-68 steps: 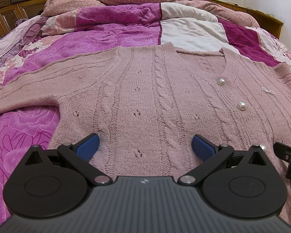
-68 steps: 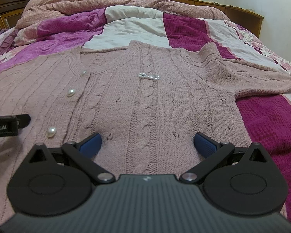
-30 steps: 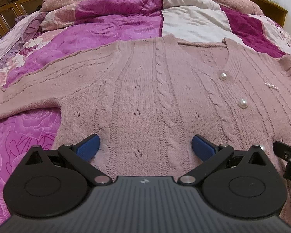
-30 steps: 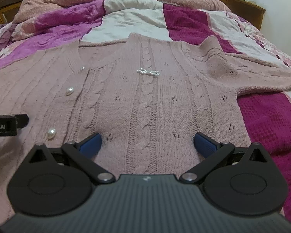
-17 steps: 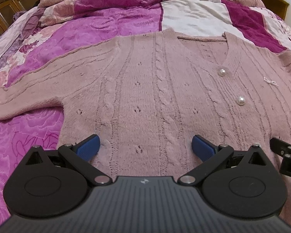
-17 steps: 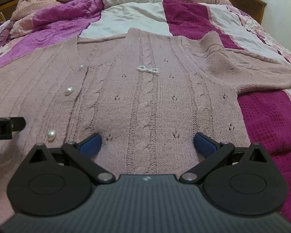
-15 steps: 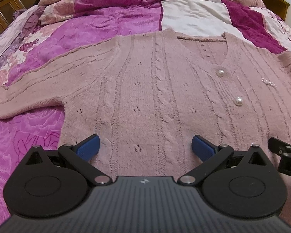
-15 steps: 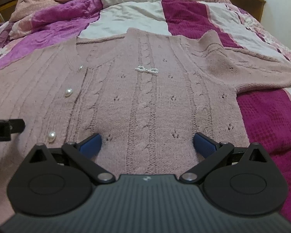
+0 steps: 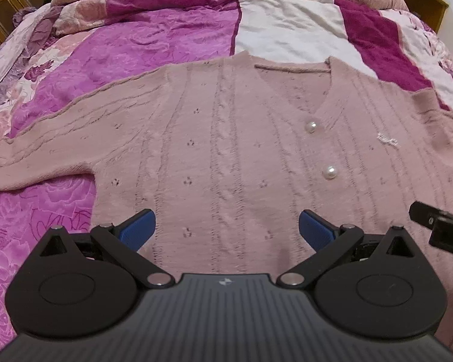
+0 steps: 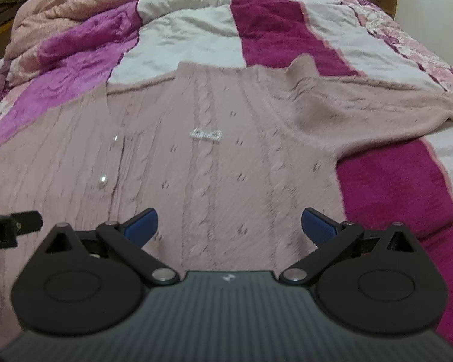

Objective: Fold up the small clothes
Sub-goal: 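Move the right tool to a sleeve cuff and close on it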

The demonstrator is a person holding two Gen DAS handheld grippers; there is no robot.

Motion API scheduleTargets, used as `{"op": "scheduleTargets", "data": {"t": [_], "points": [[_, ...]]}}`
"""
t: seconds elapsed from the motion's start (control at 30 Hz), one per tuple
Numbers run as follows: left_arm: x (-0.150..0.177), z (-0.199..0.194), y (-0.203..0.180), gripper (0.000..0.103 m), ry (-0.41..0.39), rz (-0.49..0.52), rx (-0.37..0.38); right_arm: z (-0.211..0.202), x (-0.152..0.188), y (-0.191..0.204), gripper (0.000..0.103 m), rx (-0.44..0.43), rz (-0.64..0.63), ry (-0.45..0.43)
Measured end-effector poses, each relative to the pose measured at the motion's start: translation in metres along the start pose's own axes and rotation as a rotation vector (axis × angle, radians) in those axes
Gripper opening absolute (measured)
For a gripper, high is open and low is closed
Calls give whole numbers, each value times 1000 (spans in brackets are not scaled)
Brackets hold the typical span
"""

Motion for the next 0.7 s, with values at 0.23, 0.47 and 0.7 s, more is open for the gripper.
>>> {"op": "scheduleTargets", "data": {"t": [0.23,0.47,0.7], "points": [[-6,-14,-15,103,-2,24,-4,-10,-25,-34,103,20,29,-48],[-13,-10,-31,103,29,43,-5,-11,-59,-87,103,107,65,-93],[-22,-7,-51,103,53,67,20,2,-81,-151,103,207,140,-99]]}}
Point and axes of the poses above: each gripper's, at about its wrist camera, not at the fingertips, and z roughly the way its jaws point, y to its left, x to its underside, the point moved 2 cm from there along z, roughly the way its jaws point, and after that the axes turned 14 degrees about y, right-handed, at the moved point
